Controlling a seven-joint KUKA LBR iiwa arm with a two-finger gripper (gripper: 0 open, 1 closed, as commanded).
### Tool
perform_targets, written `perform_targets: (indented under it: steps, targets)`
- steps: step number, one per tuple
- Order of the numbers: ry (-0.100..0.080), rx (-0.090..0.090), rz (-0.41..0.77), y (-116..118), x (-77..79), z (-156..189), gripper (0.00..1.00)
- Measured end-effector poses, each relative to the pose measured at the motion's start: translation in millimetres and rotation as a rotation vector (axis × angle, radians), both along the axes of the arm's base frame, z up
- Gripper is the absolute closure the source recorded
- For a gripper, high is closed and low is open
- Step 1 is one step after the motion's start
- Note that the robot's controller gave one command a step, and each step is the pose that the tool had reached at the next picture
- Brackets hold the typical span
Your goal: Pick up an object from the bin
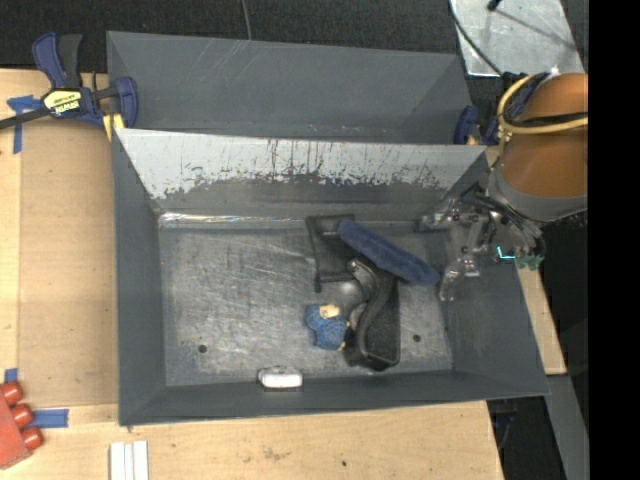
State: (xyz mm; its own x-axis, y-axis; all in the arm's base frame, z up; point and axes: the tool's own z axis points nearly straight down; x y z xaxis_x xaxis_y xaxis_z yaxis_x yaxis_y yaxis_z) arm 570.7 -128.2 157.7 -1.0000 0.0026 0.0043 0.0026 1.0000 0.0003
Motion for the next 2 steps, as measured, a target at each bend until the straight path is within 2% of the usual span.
perform_targets:
  steps: [1, 2]
  targets:
    - [-0.013, -0.004, 0.178, 39.5, 16.4, -85.3, 0.0]
    - [-0.033, -0.005, 0.177, 40.1, 21.5, -79.8, 1.0]
